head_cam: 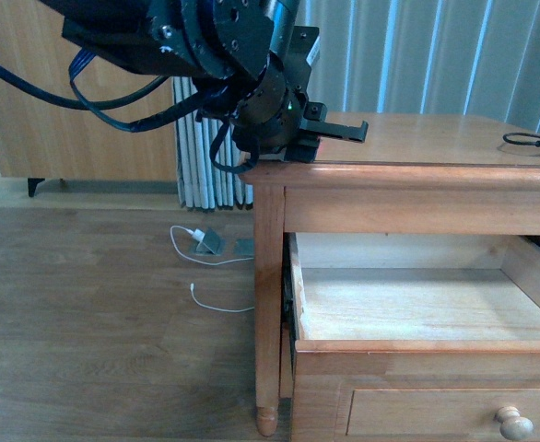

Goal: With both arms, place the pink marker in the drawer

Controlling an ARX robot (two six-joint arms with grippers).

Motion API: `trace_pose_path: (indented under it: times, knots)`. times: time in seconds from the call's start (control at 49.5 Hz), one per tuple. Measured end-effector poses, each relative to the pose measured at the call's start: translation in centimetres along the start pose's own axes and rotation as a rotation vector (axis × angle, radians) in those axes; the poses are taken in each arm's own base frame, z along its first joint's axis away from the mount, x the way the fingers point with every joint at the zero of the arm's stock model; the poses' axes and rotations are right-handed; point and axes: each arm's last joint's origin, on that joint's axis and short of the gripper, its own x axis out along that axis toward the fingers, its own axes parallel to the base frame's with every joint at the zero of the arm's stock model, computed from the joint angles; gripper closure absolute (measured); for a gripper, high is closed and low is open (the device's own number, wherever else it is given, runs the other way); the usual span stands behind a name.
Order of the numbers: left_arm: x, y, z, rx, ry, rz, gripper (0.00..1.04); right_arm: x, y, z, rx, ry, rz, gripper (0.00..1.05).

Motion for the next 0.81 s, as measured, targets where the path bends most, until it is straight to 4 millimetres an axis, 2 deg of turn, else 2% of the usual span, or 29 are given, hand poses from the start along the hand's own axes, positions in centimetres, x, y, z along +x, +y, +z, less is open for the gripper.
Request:
trace_pose_path:
  times: [0.263,0.384,0.646,0.808]
  knots:
    - [-3.0,-2.9,1.0,0.113,-0.075,-0.314,0.91,0.0,0.0,0.0,0.000,0.000,0.000,0.08]
    - [-3.3,-4.3,-0.2,0.165,-0.029,-0.430,0.91,0.0,0.0,0.0,0.000,0.000,0.000,0.08]
    - [-0.8,-6.3,-4.3,0.225,0.074,-0.484,0.91,0.0,0.0,0.0,0.000,0.000,0.000,0.08]
    - [1.3,-7.0,-7.8,0.237,0.150,-0.481,0.91,0.0,0.0,0.0,0.000,0.000,0.000,0.08]
